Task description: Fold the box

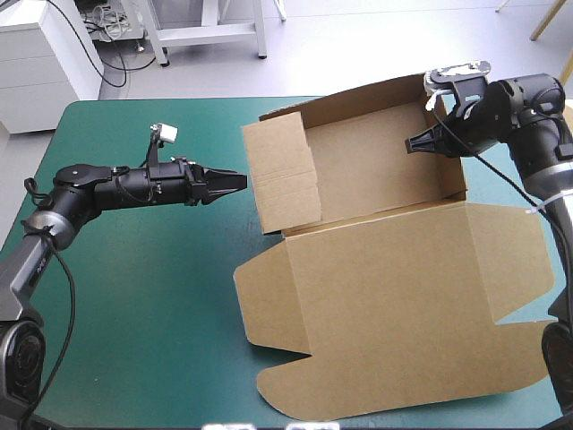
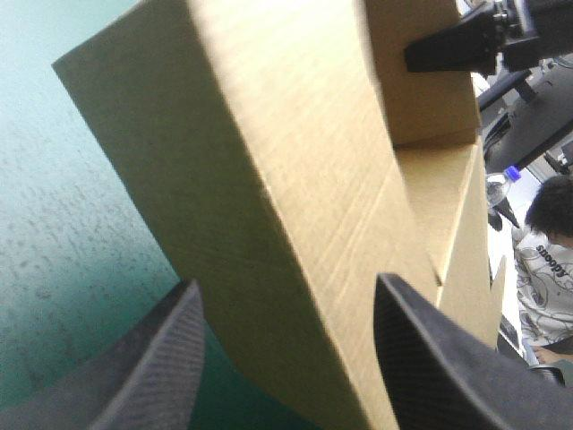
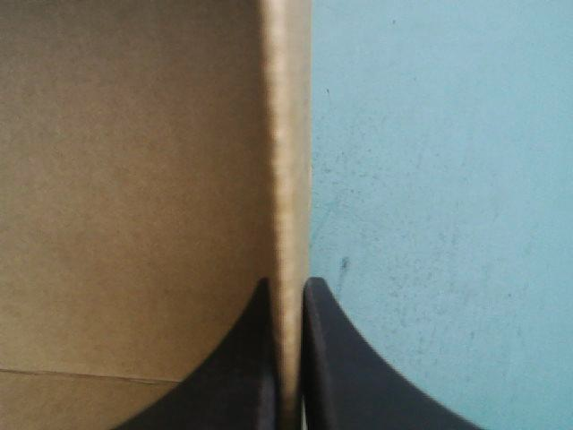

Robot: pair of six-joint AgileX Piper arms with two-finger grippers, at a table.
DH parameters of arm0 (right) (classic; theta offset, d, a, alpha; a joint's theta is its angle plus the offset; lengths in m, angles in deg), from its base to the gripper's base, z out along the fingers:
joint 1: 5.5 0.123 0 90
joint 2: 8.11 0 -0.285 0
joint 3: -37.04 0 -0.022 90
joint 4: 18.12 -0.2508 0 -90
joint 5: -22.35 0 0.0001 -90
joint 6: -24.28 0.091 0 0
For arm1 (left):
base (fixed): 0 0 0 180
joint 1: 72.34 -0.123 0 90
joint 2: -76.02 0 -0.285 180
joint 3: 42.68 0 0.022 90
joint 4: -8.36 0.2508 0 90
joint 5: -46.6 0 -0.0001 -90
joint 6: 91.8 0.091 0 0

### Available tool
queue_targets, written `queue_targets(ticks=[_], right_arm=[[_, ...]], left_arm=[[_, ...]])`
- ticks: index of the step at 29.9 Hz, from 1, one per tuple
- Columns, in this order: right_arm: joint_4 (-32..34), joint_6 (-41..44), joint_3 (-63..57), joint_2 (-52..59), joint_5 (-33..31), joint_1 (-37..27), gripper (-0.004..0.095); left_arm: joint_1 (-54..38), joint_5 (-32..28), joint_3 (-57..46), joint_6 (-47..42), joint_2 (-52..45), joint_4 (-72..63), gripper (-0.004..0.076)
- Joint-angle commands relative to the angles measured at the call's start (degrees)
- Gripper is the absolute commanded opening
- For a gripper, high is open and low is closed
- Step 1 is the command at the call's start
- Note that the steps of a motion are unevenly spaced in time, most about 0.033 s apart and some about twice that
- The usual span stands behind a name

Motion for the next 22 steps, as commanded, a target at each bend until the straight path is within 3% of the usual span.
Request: queue_targets(ticks=[1, 8, 17, 22], right_arm=[[0.0, 0.1, 1.7, 2.1, 3.2, -0.2, -0.0021], [-1.0, 0.1, 1.7, 2.1, 3.7, -0.1, -0.0021], [-3.1, 0.8, 1.7, 2.1, 4.3, 0.8, -0.0019], [3.0, 6.0, 1.7, 2.1, 8.5, 6.2, -0.0019]], left_arm=[[1.2, 5.7, 1.8, 0.0, -2.7, -5.2, 0.0403], [3.0, 0.1, 1.8, 0.0, -2.7, -4.9, 0.0403], [3.0, -1.6, 5.1, -4.1, -2.7, -3.7, 0.0403], [3.2, -7.9, 8.7, -13.3, -2.7, 5.4, 0.0403]])
